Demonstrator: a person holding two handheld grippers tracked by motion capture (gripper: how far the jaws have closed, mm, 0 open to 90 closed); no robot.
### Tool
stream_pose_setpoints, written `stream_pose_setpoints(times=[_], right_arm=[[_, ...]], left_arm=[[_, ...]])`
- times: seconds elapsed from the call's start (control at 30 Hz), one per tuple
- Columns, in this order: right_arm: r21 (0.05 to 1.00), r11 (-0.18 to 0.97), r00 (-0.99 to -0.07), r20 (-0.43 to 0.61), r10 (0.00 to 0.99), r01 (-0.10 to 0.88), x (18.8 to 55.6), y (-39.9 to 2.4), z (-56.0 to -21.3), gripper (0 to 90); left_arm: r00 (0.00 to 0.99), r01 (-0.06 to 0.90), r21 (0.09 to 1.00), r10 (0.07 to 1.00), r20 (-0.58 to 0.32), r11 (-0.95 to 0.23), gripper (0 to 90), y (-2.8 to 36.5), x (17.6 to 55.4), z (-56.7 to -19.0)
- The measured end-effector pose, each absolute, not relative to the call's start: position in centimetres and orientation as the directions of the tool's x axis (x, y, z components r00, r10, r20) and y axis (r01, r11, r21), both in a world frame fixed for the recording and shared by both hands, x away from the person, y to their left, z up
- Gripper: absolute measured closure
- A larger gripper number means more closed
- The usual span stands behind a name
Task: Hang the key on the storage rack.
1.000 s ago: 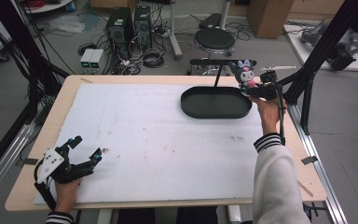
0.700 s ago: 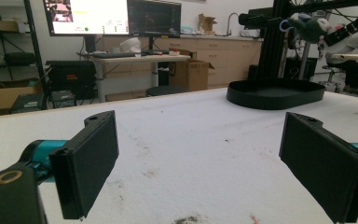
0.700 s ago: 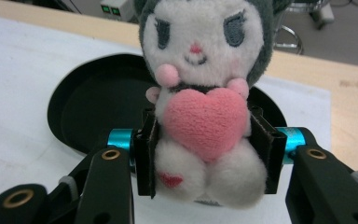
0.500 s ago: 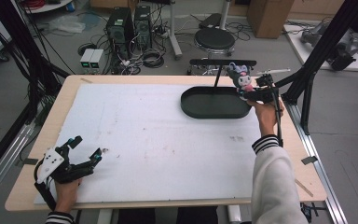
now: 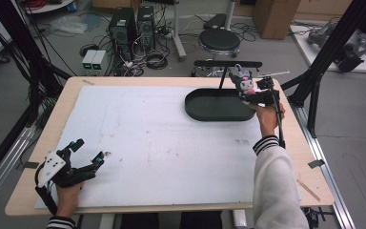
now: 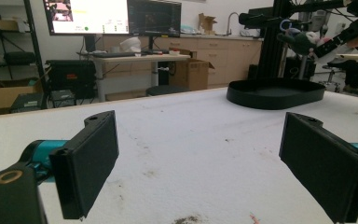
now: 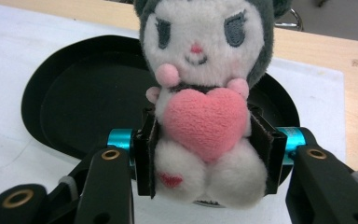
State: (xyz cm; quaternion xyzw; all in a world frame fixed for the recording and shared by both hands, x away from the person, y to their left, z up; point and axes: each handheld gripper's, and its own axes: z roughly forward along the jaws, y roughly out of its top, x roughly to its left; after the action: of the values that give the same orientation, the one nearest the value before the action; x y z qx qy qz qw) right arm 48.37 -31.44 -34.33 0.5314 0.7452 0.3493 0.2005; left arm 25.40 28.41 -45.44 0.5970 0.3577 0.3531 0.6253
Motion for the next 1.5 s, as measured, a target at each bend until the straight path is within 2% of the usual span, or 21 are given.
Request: stream_pose_setpoints(times=[0.33, 0.4, 0.43, 0.5, 0.57, 0.7, 0.97, 1.13, 1.23, 1.5], right_arm=[[0.725, 0.193, -0.353, 0.073, 0.933, 0.661, 48.9, -31.0, -35.0, 51.1], [0.72, 0.218, -0.35, 0.037, 0.936, 0.659, 49.2, -30.6, -35.3, 23.7], [0.72, 0.218, -0.33, 0.016, 0.944, 0.659, 49.1, -30.4, -35.3, 13.6], [0.719, 0.21, -0.304, 0.002, 0.953, 0.662, 48.9, -30.2, -35.3, 0.1], [0.731, 0.203, -0.33, 0.033, 0.943, 0.651, 48.5, -30.1, -35.0, 0.5], [0.776, 0.244, -0.414, 0.025, 0.91, 0.582, 46.7, -29.9, -33.8, 0.5], [0.886, 0.254, -0.581, 0.021, 0.814, 0.388, 41.2, -31.0, -33.3, 0.5], [0.919, 0.235, -0.644, 0.027, 0.764, 0.317, 38.0, -32.0, -35.3, 0.5], [0.95, 0.192, -0.66, 0.018, 0.751, 0.246, 35.9, -32.7, -36.8, 0.5], [0.978, 0.118, -0.677, 0.03, 0.736, 0.172, 33.0, -34.6, -40.7, 0.5]], left_arm=[[0.496, -0.018, 0.999, 0.868, -0.02, 0.034, 12.2, 28.4, 25.3, -45.4], [0.495, -0.02, 0.999, 0.868, -0.022, 0.036, 12.2, 28.4, 25.3, -45.5], [0.495, -0.02, 0.999, 0.868, -0.021, 0.036, 12.2, 28.4, 25.3, -45.5], [0.495, -0.019, 0.999, 0.868, -0.022, 0.036, 12.2, 28.4, 25.3, -45.5], [0.495, -0.019, 0.999, 0.869, -0.021, 0.035, 12.2, 28.4, 25.3, -45.5], [0.495, -0.02, 0.999, 0.868, -0.021, 0.036, 12.2, 28.4, 25.3, -45.5], [0.494, -0.023, 0.999, 0.869, -0.019, 0.035, 12.2, 28.4, 25.3, -45.5], [0.494, -0.024, 0.999, 0.869, -0.018, 0.034, 12.2, 28.4, 25.3, -45.5], [0.494, -0.021, 0.999, 0.869, -0.015, 0.029, 12.1, 28.3, 25.3, -45.5], [0.494, -0.024, 0.999, 0.87, -0.014, 0.029, 12.1, 28.3, 25.3, -45.5]])
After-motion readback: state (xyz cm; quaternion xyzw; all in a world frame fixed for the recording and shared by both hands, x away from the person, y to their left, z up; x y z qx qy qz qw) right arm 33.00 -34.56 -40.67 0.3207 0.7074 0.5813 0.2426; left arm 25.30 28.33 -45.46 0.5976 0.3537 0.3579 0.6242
